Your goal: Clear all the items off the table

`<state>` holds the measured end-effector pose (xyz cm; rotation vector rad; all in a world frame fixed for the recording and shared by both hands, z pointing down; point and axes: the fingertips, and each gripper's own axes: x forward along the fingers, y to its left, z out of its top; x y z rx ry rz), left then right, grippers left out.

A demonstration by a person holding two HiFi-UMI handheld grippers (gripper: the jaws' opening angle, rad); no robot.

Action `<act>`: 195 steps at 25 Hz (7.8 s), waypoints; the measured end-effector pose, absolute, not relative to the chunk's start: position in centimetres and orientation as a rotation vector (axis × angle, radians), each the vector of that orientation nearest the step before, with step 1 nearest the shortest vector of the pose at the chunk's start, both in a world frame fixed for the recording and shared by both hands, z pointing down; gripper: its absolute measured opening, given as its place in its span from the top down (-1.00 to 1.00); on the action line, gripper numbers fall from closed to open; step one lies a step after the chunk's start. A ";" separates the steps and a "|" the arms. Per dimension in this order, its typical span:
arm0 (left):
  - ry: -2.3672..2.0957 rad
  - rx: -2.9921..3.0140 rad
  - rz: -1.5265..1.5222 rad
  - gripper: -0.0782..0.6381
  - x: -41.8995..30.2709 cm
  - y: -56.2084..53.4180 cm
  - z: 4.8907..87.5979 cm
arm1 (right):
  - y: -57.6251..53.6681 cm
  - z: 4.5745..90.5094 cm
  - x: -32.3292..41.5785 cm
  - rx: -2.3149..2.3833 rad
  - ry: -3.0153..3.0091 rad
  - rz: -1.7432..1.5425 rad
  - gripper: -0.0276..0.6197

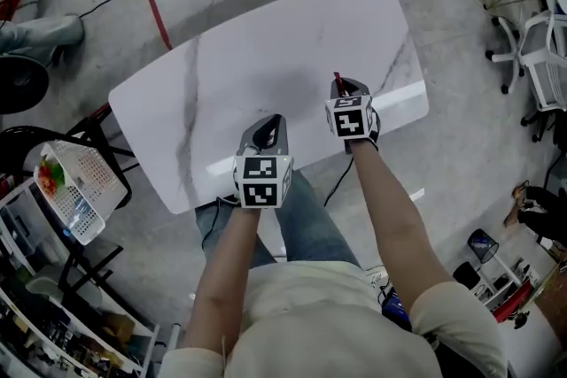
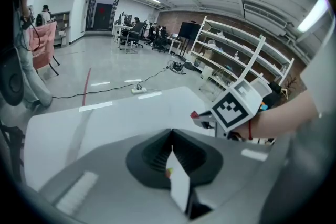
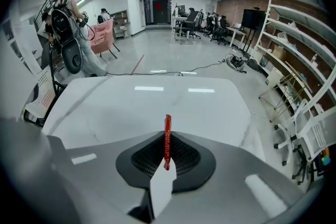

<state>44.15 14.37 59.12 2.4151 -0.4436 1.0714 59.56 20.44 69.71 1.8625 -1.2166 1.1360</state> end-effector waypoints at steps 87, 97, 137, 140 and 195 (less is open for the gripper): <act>-1.310 2.074 0.585 0.76 -9.0 -6.4 40.1 | -9.1 40.1 -0.7 1.122 -2.117 0.505 0.84; -1.358 1.996 0.584 0.76 -15.7 -7.0 41.3 | -10.7 41.1 -7.9 1.031 -2.147 0.507 0.84; -1.395 1.729 0.574 0.76 -30.6 -10.7 51.4 | -13.5 54.7 -24.4 0.720 -2.011 0.576 0.83; -1.384 1.717 0.580 0.76 -30.7 -10.7 52.2 | -13.2 55.7 -24.9 0.698 -1.998 0.586 0.83; -1.301 1.837 0.619 0.76 -27.4 -9.6 50.2 | -11.0 52.7 -21.6 0.915 -1.991 0.639 0.92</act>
